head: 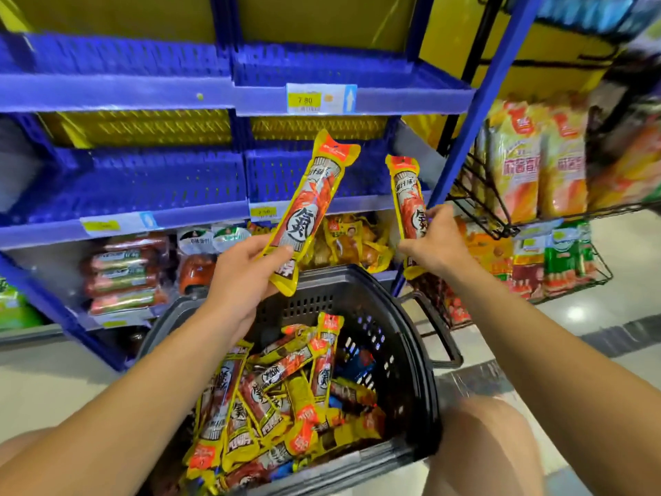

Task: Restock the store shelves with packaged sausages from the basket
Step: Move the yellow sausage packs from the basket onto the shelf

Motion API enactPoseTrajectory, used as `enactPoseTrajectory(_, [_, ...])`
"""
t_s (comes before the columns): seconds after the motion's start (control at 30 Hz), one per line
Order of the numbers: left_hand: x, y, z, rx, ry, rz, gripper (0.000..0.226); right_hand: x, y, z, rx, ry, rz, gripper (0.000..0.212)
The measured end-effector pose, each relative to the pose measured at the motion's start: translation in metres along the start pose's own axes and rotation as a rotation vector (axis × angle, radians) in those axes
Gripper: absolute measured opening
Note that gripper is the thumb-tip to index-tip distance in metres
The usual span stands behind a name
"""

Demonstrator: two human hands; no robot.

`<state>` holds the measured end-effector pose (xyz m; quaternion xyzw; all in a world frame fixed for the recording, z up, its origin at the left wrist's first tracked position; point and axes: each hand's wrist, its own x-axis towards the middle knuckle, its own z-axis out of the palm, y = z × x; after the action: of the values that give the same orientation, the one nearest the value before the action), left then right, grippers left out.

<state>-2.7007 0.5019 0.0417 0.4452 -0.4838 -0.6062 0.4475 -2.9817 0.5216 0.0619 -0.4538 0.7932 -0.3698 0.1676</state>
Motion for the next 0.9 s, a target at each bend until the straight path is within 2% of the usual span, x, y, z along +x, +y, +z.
enactPoseTrajectory(0.2, [0.034, -0.003, 0.017, -0.003, 0.044, -0.041, 0.015, 0.053, -0.019, -0.008, -0.373, 0.175, -0.123, 0.056])
enactPoseTrajectory(0.33, [0.054, -0.003, 0.024, -0.012, 0.044, -0.056, 0.015, 0.09, -0.03, -0.006, -0.516, 0.205, -0.165, 0.043])
enactPoseTrajectory(0.47, [0.07, -0.003, 0.03, -0.03, 0.048, -0.071, 0.015, 0.124, -0.035, 0.002, -0.554, 0.203, -0.168, 0.03])
enactPoseTrajectory(0.6, [0.078, -0.003, 0.033, -0.044, 0.063, -0.079, 0.013, 0.144, -0.031, 0.014, -0.552, 0.137, -0.138, 0.027])
enactPoseTrajectory(0.73, [0.077, -0.004, 0.036, -0.034, 0.063, -0.084, 0.013, 0.145, -0.031, 0.018, -0.543, 0.138, -0.14, 0.028])
enactPoseTrajectory(0.8, [0.075, -0.004, 0.037, -0.024, 0.062, -0.092, 0.014, 0.135, -0.031, 0.016, -0.537, 0.16, -0.212, 0.038])
enactPoseTrajectory(0.9, [0.069, 0.001, 0.043, -0.042, 0.032, -0.108, 0.014, 0.109, -0.02, 0.009, -0.531, 0.209, -0.419, 0.049])
